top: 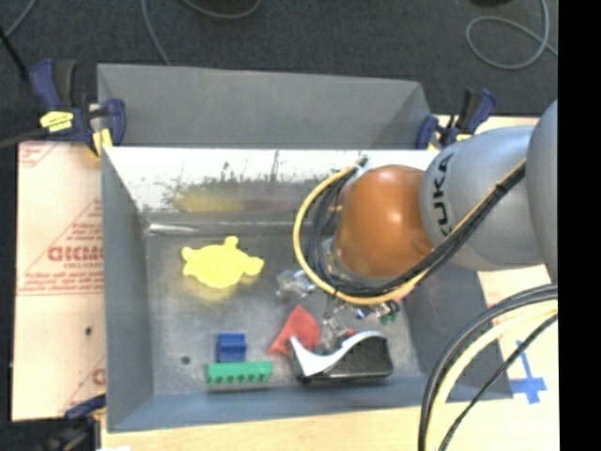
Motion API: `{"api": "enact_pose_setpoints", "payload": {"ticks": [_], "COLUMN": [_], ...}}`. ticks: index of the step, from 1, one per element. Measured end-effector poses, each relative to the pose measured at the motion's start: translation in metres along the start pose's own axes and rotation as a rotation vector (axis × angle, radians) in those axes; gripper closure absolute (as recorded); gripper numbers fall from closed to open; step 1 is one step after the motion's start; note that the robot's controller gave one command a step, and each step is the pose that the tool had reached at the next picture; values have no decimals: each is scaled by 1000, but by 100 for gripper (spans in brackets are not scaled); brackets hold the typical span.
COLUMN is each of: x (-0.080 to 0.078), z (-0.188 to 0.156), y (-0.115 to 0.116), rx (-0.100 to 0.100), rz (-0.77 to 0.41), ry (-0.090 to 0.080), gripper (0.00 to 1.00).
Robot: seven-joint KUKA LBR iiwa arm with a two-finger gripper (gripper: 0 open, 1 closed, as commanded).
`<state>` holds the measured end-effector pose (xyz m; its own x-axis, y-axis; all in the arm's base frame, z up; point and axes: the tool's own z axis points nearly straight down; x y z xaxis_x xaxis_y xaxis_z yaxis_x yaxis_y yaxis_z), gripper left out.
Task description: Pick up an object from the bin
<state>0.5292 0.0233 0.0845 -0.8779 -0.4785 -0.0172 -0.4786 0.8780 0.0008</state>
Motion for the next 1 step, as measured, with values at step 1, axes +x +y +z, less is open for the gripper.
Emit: {"api": "enact_pose_setpoints", "payload": {"ticks": [1], "x": [9], "z": [12], "y": [-9], "rx": [2], "rz": [-350], "ry": [10], "gripper": [100]}}
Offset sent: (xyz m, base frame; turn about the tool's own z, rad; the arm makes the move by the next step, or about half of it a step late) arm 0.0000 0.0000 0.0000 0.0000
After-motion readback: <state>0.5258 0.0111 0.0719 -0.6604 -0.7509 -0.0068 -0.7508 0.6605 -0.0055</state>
